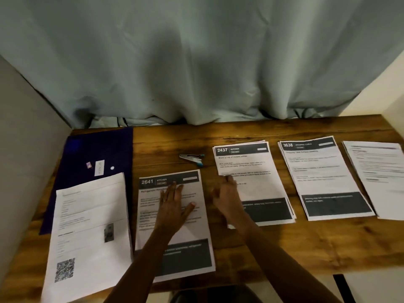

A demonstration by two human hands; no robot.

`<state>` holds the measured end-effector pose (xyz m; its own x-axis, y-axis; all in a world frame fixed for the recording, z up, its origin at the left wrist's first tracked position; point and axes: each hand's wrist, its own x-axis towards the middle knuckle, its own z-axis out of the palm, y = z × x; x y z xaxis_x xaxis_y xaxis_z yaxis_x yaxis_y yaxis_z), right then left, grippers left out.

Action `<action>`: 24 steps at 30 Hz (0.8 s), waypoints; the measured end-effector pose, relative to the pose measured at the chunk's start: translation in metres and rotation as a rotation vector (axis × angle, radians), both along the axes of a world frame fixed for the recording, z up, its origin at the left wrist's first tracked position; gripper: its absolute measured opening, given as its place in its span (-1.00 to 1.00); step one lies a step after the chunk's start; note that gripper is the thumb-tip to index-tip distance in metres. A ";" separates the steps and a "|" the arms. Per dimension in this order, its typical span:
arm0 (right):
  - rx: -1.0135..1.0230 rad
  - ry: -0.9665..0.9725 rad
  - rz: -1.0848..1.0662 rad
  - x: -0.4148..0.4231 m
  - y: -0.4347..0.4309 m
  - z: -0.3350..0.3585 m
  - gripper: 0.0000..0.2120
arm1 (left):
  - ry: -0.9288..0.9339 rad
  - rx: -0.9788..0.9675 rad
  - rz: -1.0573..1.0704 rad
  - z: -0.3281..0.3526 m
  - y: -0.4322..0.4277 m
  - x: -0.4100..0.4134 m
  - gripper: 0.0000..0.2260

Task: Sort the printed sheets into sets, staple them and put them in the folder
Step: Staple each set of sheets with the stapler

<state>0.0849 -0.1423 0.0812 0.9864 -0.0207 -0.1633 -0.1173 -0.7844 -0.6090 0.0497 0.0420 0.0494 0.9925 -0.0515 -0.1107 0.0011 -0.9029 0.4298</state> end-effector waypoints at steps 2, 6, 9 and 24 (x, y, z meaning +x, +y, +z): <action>-0.057 -0.120 -0.091 0.010 -0.039 0.008 -0.58 | -0.040 -0.123 0.047 0.012 -0.028 0.003 -0.31; -0.156 -0.128 -0.314 0.027 -0.114 0.005 -0.62 | 0.045 -0.345 0.098 0.020 -0.084 0.016 -0.40; -0.213 -0.037 -0.372 0.029 -0.144 0.004 -0.61 | 0.135 -0.482 0.028 0.017 -0.114 0.023 -0.43; 0.060 0.270 -0.443 0.035 -0.167 -0.018 -0.47 | 0.324 -0.534 0.391 0.000 -0.162 0.051 -0.32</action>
